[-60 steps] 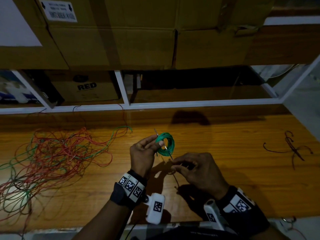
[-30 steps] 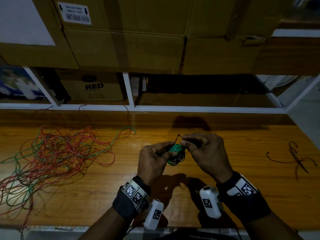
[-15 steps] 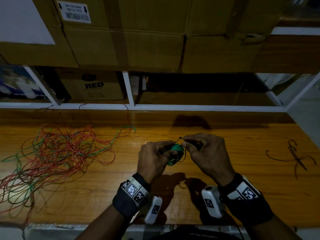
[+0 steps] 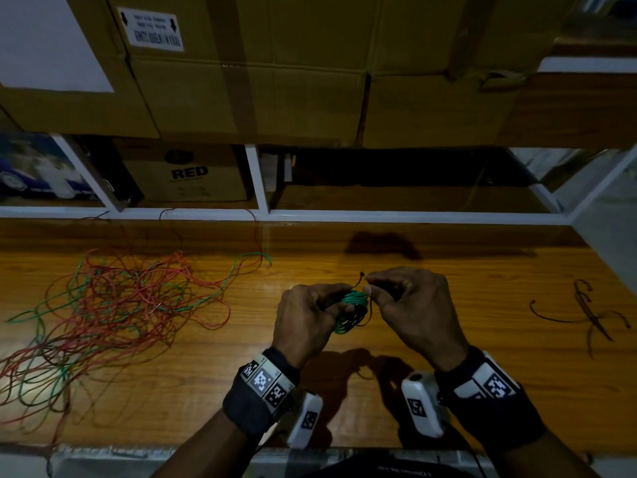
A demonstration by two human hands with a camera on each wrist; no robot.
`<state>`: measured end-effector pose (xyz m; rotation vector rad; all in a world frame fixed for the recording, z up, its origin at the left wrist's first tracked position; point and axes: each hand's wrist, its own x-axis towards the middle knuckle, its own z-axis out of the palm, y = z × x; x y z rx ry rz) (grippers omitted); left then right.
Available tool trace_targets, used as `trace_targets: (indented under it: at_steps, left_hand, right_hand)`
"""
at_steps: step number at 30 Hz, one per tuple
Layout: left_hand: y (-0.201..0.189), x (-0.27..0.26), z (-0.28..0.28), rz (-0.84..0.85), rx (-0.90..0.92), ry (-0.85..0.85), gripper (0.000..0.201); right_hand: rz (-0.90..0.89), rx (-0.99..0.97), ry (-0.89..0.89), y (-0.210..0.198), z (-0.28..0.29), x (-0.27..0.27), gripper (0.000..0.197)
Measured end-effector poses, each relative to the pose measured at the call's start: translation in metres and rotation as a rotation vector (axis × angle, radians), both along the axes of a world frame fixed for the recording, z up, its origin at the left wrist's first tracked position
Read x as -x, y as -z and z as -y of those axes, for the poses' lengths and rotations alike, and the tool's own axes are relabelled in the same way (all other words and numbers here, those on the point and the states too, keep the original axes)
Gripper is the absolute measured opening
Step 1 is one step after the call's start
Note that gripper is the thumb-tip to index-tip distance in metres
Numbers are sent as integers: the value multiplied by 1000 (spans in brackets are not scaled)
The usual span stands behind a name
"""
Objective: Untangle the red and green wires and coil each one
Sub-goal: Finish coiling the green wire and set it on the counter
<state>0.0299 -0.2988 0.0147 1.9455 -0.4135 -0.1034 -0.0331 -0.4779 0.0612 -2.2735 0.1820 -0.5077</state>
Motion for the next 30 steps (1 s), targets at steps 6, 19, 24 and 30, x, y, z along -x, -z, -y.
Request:
trace_targets:
  at_steps: [6, 19, 24, 30]
  left_hand:
    - [1, 1, -2, -6, 17, -18, 31]
    - [-6, 10, -1, 25, 28, 4, 32]
    - [-10, 14, -3, 26, 60, 19, 39]
    - [-16, 19, -5, 47, 79, 62, 41]
  right_hand:
    - [6, -63, 25, -4, 1, 2, 14]
    - [-61, -18, -31, -3, -3, 8, 14]
    - [-94, 16, -55, -2, -8, 12, 12]
    - [-103, -31, -110, -7, -6, 14, 14]
